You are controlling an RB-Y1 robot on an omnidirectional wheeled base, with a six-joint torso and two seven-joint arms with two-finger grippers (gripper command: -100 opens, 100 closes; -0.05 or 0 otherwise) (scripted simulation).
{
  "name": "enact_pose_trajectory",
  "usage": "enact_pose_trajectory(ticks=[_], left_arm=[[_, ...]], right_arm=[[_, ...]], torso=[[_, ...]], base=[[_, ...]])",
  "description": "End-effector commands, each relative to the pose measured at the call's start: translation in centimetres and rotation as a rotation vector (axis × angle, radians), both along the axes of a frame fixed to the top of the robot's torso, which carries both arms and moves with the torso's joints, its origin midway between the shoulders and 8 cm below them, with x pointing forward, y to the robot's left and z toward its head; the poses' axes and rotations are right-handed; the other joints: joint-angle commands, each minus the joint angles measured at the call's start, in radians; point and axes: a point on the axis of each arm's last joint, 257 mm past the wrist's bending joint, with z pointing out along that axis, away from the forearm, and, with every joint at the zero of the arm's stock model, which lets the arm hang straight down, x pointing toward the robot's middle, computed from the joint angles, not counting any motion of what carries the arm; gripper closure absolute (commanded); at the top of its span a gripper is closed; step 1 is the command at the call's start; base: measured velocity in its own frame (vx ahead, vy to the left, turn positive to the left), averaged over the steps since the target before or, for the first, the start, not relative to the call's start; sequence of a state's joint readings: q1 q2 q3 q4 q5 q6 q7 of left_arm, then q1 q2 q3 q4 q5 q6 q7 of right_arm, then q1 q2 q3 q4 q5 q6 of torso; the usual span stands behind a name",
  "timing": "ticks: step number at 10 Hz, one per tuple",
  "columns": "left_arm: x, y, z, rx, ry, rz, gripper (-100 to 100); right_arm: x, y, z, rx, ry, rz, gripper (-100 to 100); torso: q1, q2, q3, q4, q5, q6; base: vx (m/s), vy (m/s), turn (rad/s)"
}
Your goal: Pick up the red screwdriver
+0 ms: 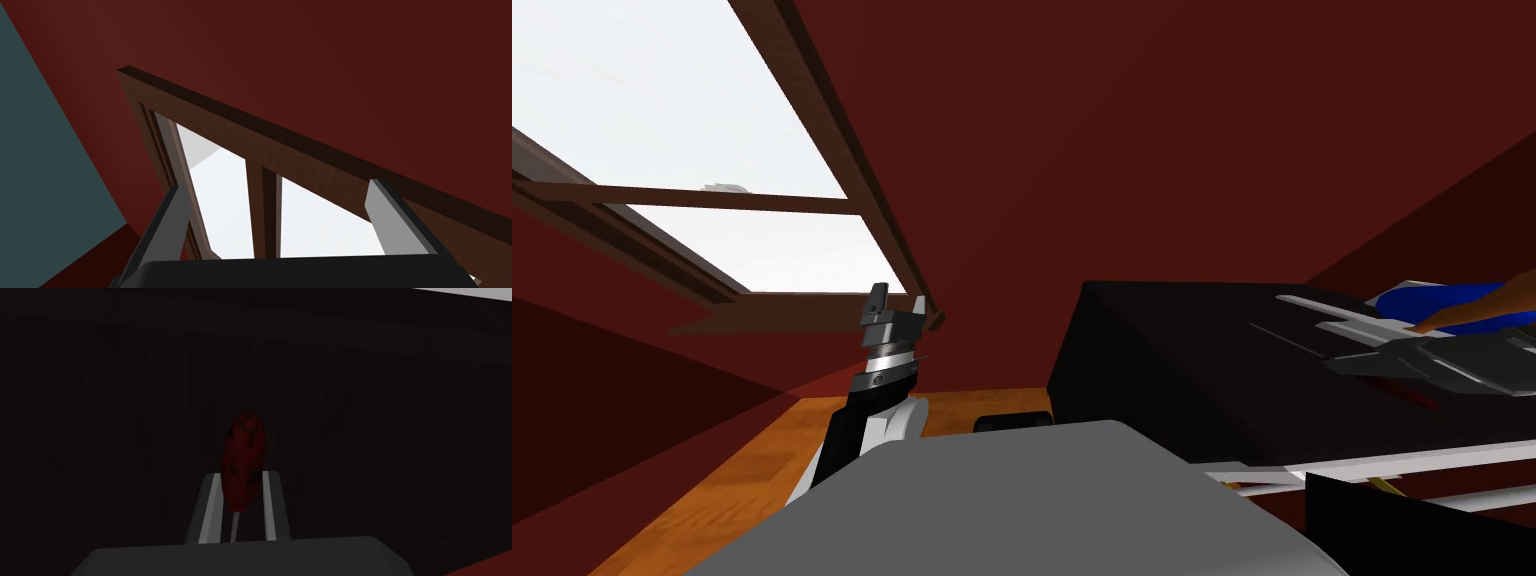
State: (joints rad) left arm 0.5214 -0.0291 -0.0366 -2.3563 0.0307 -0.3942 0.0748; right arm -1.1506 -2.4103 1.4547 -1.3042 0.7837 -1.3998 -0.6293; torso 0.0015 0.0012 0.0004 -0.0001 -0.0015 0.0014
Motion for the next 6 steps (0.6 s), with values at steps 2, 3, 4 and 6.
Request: enact_pose_trajectory(ticks=[2,3,4,6], left_arm=[[0.0,0.0,0.0,0.000,0.000,0.000,0],[0.0,0.0,0.0,0.000,0.000,0.000,0],[0.0,0.0,0.0,0.000,0.000,0.000,0],[0.0,0.0,0.0,0.000,0.000,0.000,0]], right_arm=[[-1.0,0.2,0.5,0.000,0.004,-0.007,100],[-1.8,0.3,0.9,0.000,0.006,-0.013,100],[-2.2,0.4,1.1,0.000,0.007,-0.016,100],[-2.6,0.5,1.4,-0.001,0.006,-0.019,100]], torso=[[0.000,0.000,0.000,0.000,0.000,0.000],[-0.001,-0.001,-0.001,0.000,0.000,0.000],[-0.001,-0.003,-0.001,-0.001,0.000,-0.001],[-0.001,-0.002,-0.001,0.000,0.000,0.000]], base=[[0.013,-0.008,0.040],[0.049,-0.024,0.098],[0.042,-0.025,0.041],[0.019,-0.016,0.025]])
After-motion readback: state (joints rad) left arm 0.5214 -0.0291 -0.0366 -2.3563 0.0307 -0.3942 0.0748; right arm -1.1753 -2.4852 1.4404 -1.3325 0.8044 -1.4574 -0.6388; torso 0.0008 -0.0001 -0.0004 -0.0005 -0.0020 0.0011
